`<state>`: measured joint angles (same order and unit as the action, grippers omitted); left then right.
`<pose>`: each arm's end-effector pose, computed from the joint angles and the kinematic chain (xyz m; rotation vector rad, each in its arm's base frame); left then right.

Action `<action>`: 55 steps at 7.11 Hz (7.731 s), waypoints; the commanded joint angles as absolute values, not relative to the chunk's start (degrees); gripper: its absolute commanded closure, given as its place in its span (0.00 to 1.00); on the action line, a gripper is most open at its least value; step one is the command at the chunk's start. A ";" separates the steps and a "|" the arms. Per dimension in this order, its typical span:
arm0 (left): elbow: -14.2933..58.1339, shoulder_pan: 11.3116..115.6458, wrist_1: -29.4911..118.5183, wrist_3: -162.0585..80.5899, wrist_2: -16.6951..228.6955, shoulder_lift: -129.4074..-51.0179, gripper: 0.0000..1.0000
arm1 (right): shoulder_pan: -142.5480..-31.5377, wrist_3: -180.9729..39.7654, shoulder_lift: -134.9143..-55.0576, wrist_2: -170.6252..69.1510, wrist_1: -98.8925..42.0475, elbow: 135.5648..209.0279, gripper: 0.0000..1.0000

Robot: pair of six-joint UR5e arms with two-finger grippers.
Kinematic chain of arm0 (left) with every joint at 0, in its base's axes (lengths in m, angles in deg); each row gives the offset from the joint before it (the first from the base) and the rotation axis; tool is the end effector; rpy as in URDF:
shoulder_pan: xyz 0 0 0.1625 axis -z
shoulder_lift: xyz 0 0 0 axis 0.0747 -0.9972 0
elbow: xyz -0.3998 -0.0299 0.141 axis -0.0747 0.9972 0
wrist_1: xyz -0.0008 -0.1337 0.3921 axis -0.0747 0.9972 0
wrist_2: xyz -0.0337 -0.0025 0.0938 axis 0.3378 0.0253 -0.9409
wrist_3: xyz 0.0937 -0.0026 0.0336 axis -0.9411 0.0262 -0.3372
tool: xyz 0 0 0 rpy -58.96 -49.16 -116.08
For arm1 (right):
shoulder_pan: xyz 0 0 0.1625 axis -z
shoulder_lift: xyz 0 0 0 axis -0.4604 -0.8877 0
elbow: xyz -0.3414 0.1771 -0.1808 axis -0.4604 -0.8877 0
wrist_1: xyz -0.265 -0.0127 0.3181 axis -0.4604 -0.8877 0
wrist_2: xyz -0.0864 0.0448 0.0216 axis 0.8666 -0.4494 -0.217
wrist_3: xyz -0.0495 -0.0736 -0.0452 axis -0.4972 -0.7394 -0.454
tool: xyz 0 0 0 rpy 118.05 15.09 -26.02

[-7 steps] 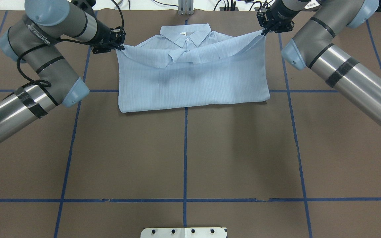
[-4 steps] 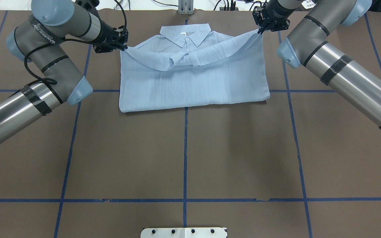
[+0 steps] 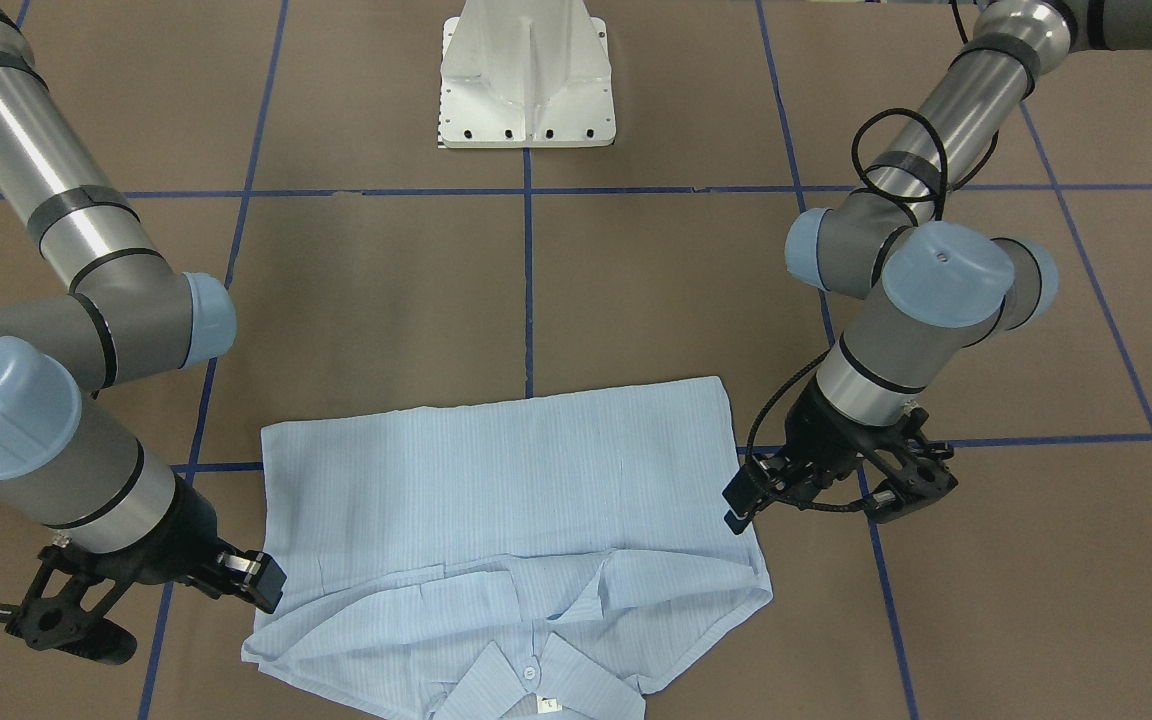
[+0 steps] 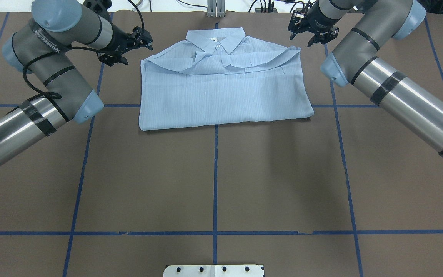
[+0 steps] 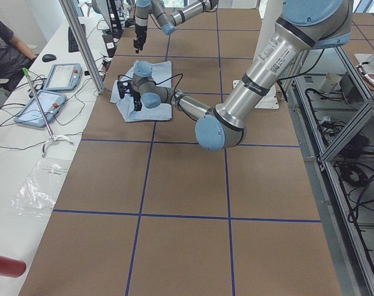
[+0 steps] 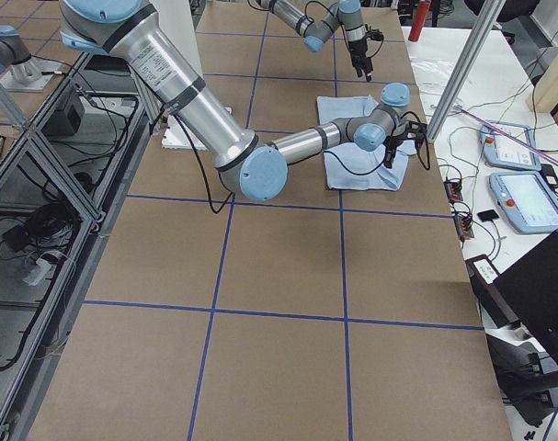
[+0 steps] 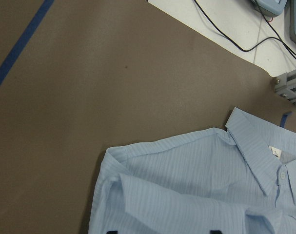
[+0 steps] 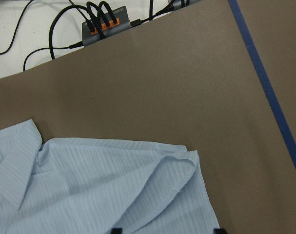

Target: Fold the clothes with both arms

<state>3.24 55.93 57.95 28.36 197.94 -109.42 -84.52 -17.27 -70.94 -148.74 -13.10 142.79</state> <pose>0.3987 -0.6545 0.3101 0.1831 1.1049 -0.4930 -0.3661 -0.7169 0.3351 0.0919 -0.9378 0.3786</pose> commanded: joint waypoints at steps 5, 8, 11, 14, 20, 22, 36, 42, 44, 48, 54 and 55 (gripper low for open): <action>5.66 55.79 57.87 28.73 198.02 -108.24 0.01 | -74.36 -17.85 -89.68 -147.60 -13.11 161.48 0.00; 5.66 55.79 57.96 28.73 198.02 -108.06 0.01 | -73.64 -17.93 -89.43 -146.37 -13.64 160.78 0.05; 5.57 55.61 57.96 28.47 197.93 -107.80 0.01 | -73.73 -18.02 -89.16 -146.19 -13.55 159.81 0.56; 5.48 55.61 57.96 28.38 197.93 -107.80 0.01 | -74.17 -18.73 -88.99 -147.07 -13.63 159.81 1.00; 7.85 55.70 57.79 29.87 197.76 -107.27 0.01 | -71.11 -18.81 -121.27 -150.59 -12.94 194.73 1.00; 9.26 55.26 57.79 31.19 195.67 -106.39 0.01 | -62.71 -17.86 -130.35 -152.51 -12.94 204.76 1.00; 19.29 32.17 46.01 46.92 188.73 -109.89 0.06 | -67.31 -13.80 -115.36 -149.80 -13.02 205.87 0.00; 15.24 28.98 46.09 46.84 186.51 -110.43 0.16 | -68.01 -13.72 -114.39 -149.71 -13.11 204.81 0.00; 15.24 28.98 46.01 46.49 186.51 -110.52 0.49 | -68.72 -13.80 -114.39 -150.06 -13.11 204.64 0.00; 17.68 29.50 45.57 45.96 186.86 -109.56 1.00 | -69.42 -13.80 -114.48 -149.80 -13.20 204.37 0.00; 20.89 42.14 32.99 35.88 185.46 -107.62 1.00 | -69.95 -13.72 -112.90 -149.18 -13.11 203.23 0.00; 14.95 43.03 33.61 31.16 180.49 -110.14 1.00 | -70.04 -13.72 -111.50 -149.01 -13.29 202.62 0.00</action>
<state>20.46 41.04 33.01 35.99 184.60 -108.10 -69.97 -13.75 -112.77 -149.21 -13.15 203.14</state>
